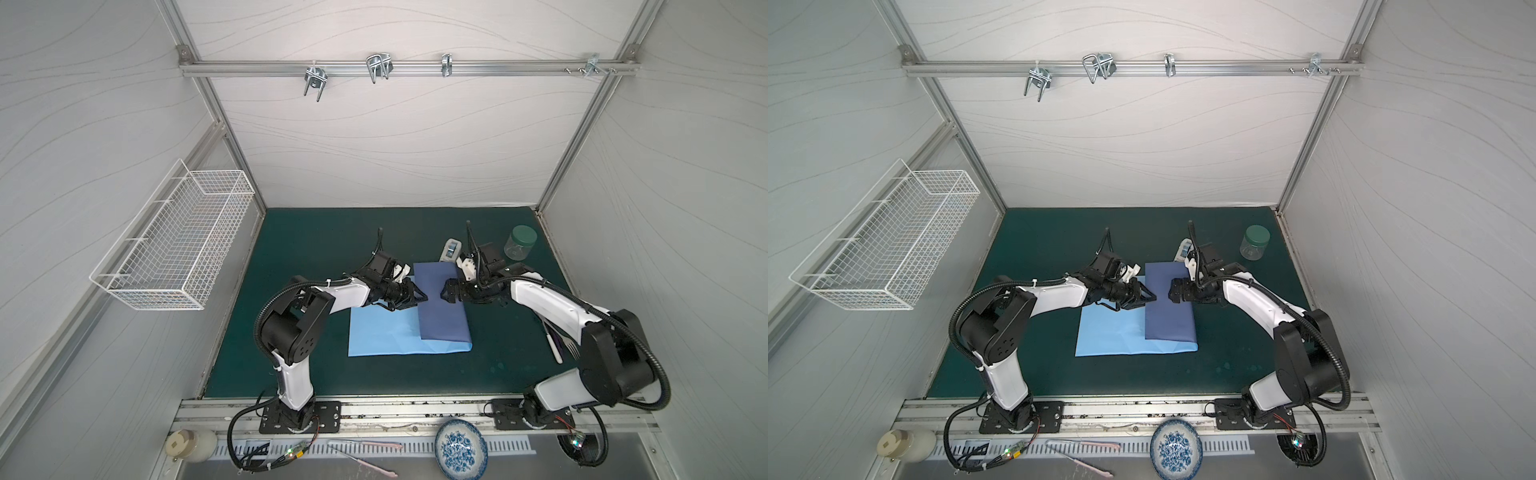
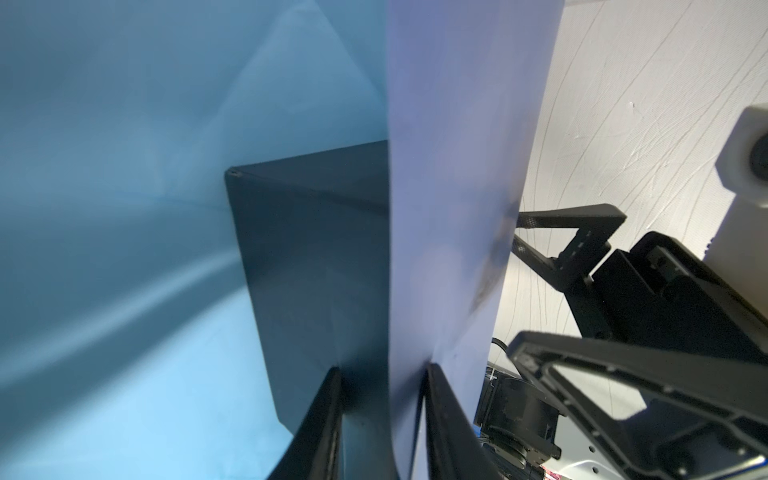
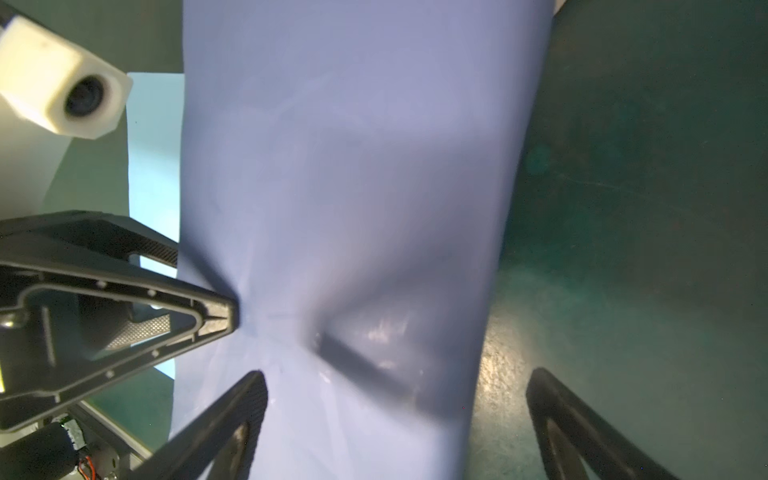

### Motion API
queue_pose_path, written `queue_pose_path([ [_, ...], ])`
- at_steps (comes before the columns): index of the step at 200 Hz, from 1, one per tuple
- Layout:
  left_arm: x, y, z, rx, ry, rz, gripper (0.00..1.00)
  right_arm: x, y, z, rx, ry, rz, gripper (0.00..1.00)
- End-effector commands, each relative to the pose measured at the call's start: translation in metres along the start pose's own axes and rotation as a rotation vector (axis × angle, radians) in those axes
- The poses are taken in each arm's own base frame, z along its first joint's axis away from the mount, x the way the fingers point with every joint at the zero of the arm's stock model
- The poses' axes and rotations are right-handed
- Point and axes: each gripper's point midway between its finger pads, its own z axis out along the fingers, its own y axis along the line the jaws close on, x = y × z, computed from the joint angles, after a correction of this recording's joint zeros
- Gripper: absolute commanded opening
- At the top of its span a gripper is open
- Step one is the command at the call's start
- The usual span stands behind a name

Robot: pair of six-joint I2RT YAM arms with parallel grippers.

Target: Wrap the gift box in paper

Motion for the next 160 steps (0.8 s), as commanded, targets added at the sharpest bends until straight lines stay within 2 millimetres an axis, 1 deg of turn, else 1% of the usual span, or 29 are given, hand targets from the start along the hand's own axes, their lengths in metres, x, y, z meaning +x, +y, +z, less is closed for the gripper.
queue_pose_path([
  [1,0.022,0.047,0.011,-0.138,0.043,-0.096,0.30,-0.006,0.009,-0.001,-0.052,0.003,0.008,0.98],
  [18,0.024,0.051,0.012,-0.144,0.047,-0.102,0.30,-0.006,0.009,0.003,-0.088,0.008,0.039,0.97],
  [38,0.026,0.054,0.012,-0.150,0.051,-0.105,0.30,-0.009,0.008,0.002,-0.148,0.008,0.086,0.97],
  [70,0.027,0.057,0.013,-0.154,0.055,-0.107,0.29,-0.010,0.005,0.002,-0.168,0.012,0.108,0.95],
  [101,0.028,0.058,0.013,-0.154,0.056,-0.108,0.29,-0.001,-0.004,0.010,-0.146,0.045,0.111,0.88],
  [160,0.026,0.056,0.014,-0.151,0.056,-0.103,0.28,0.022,-0.023,0.021,-0.072,0.080,0.117,0.88],
])
